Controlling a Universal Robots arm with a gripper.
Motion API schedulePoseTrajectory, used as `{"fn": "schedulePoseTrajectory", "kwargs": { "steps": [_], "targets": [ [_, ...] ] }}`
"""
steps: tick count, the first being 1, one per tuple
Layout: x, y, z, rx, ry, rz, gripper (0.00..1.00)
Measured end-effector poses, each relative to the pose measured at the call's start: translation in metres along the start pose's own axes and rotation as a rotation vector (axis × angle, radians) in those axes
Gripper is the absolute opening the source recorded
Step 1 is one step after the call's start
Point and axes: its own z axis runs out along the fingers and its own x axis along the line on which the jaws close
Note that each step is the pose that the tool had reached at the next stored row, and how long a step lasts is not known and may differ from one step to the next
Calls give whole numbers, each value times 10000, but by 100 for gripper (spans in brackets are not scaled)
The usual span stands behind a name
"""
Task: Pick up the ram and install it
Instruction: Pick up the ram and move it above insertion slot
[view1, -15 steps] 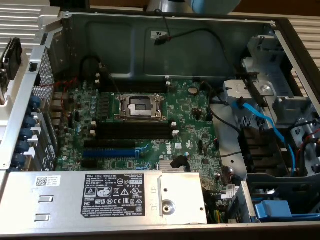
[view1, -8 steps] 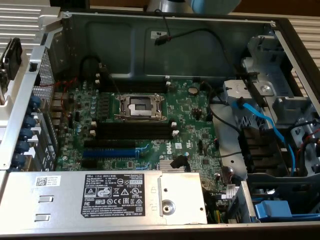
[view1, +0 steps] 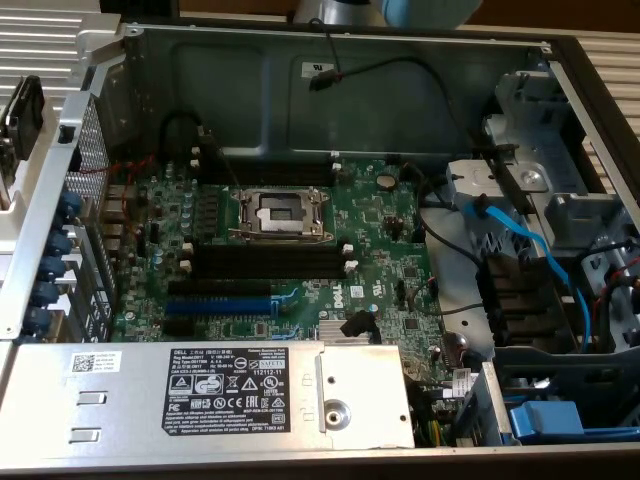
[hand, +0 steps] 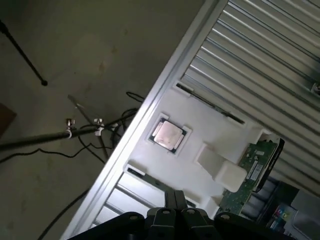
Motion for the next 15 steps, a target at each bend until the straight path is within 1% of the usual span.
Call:
{"fn": "schedulePoseTrajectory", "kwargs": {
  "steps": [4, 11, 15],
  "targets": [
    [0, 0, 0, -5, 7, -719, 10],
    [0, 0, 0, -36, 21, -1996, 10],
    [0, 0, 0, -37, 37, -2697, 10]
  ]
}}
